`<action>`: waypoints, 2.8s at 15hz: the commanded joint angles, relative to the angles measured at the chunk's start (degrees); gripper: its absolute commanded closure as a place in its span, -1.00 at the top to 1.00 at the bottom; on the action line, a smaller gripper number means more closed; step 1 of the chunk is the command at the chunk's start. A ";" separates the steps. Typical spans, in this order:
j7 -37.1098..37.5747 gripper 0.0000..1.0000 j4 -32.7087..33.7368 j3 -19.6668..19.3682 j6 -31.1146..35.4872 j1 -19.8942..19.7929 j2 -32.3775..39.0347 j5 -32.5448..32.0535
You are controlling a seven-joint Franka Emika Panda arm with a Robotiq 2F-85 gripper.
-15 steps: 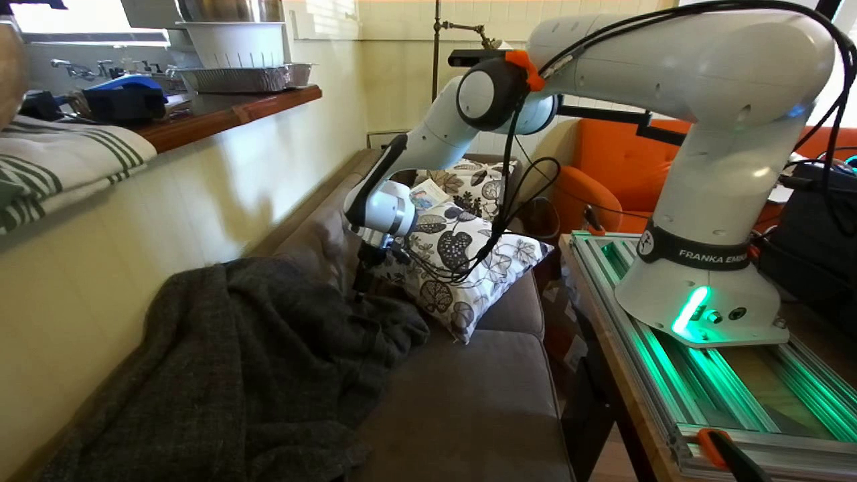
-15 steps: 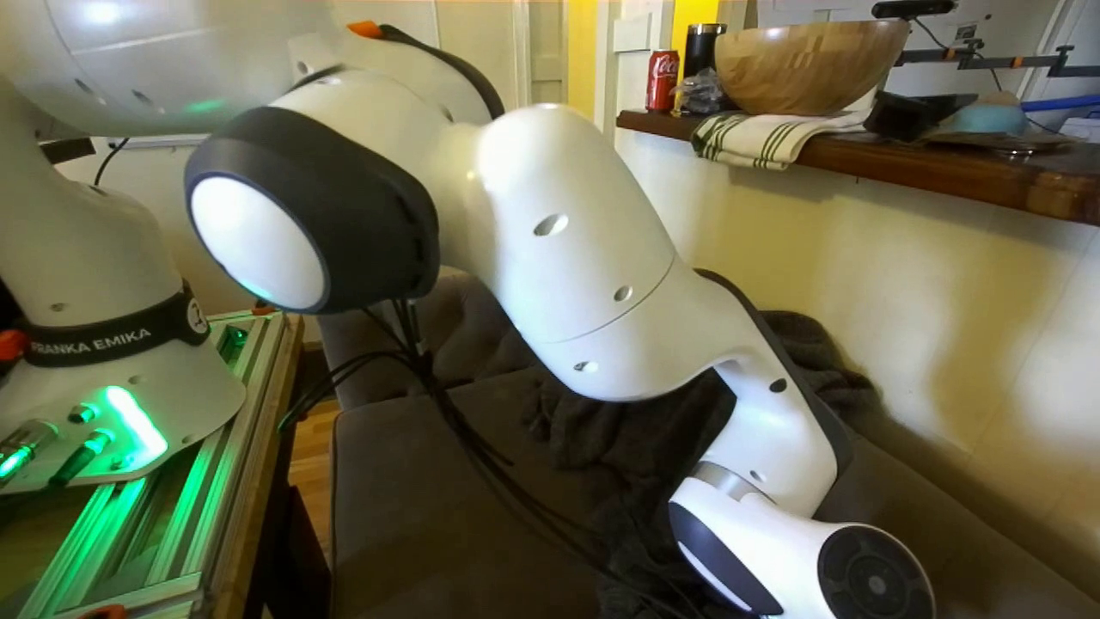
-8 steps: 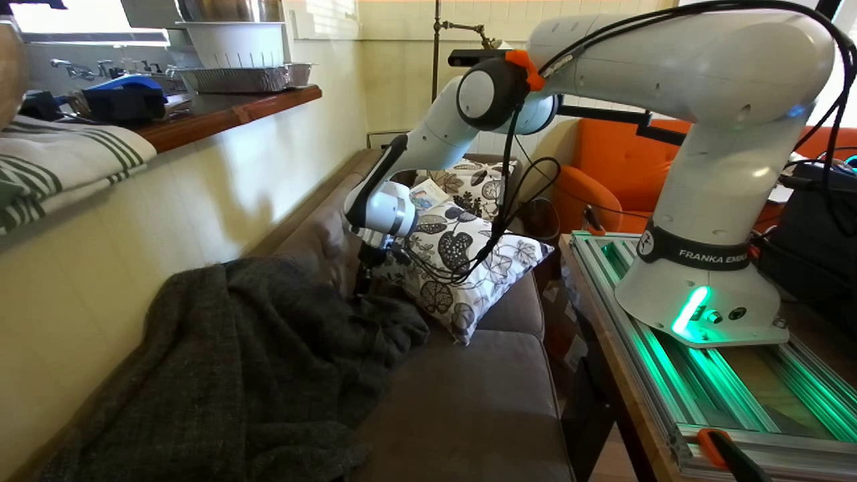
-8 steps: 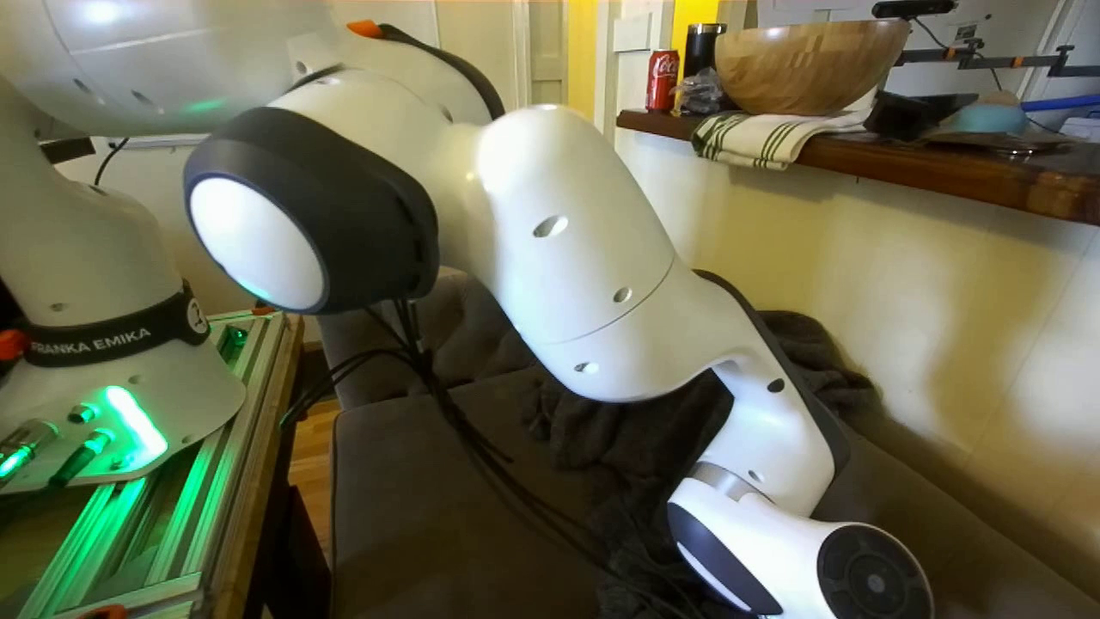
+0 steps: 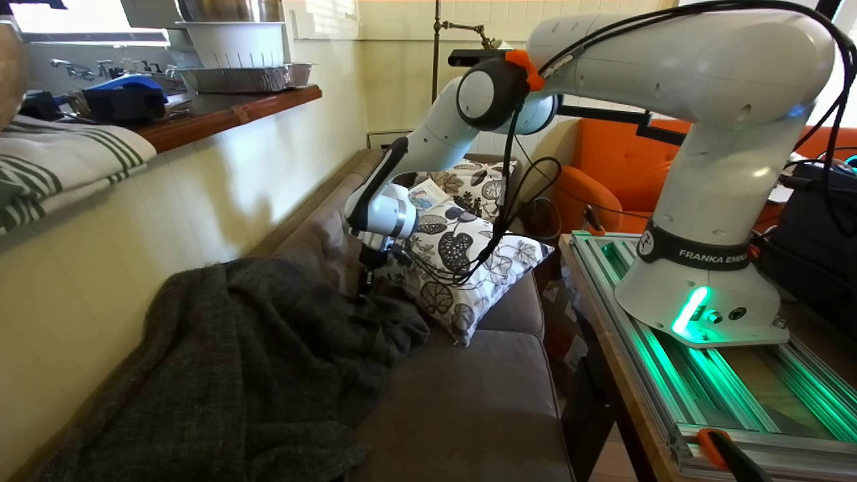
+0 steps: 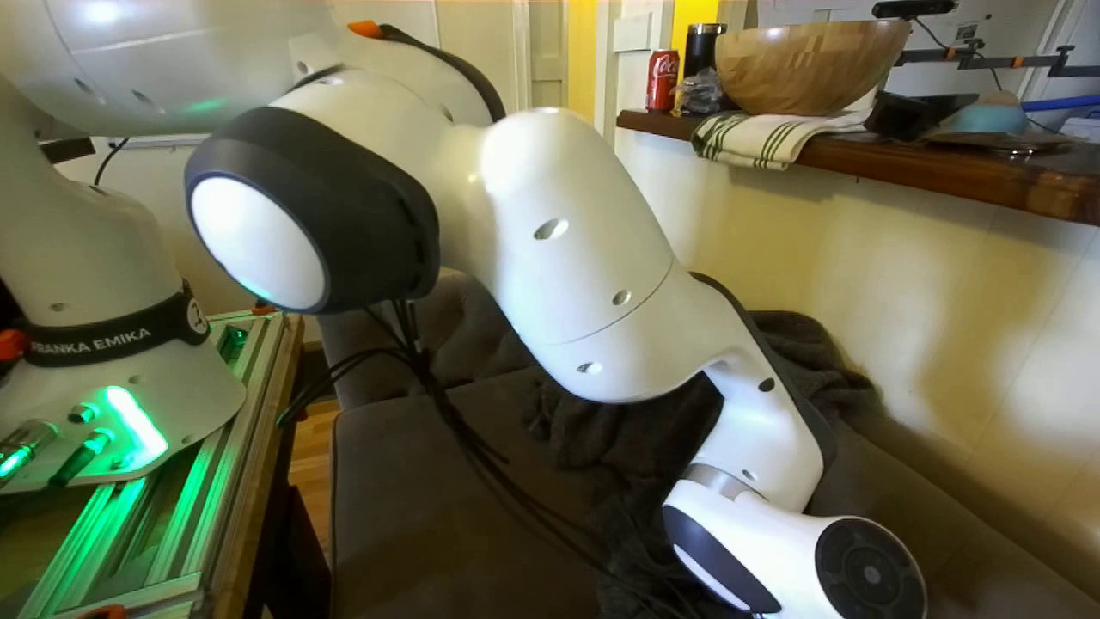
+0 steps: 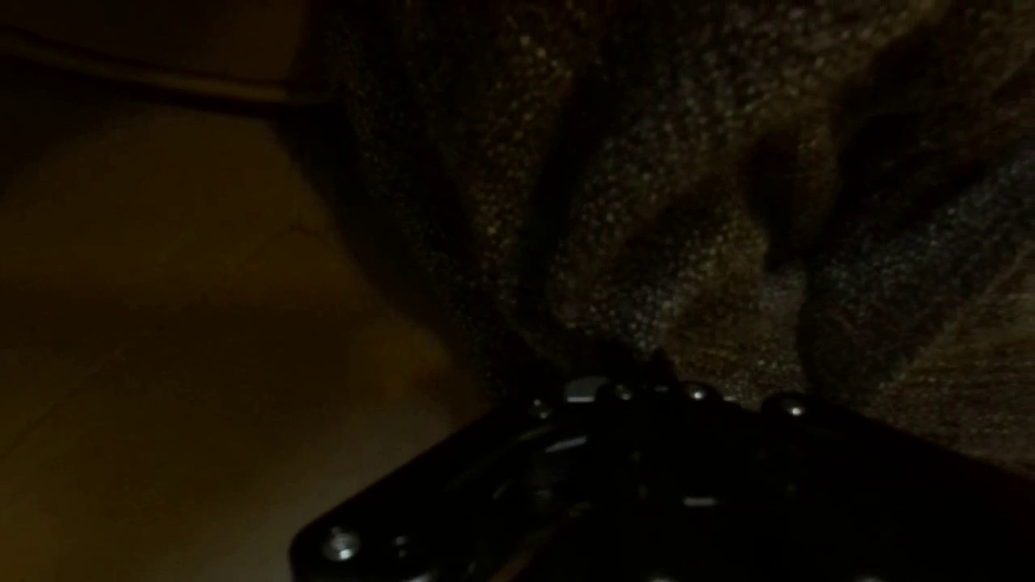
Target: Move the right end of the blanket to the right
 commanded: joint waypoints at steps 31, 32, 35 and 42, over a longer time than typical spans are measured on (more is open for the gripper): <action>0.39 -0.95 -26.63 16.97 39.31 -11.81 -34.74 -26.32; 2.43 -0.95 -23.59 13.80 39.24 -9.14 -34.38 -28.47; 7.89 -0.96 -13.98 2.91 38.27 -1.02 -32.69 -32.74; 23.97 -0.96 3.42 -27.70 36.61 12.17 -23.01 -32.05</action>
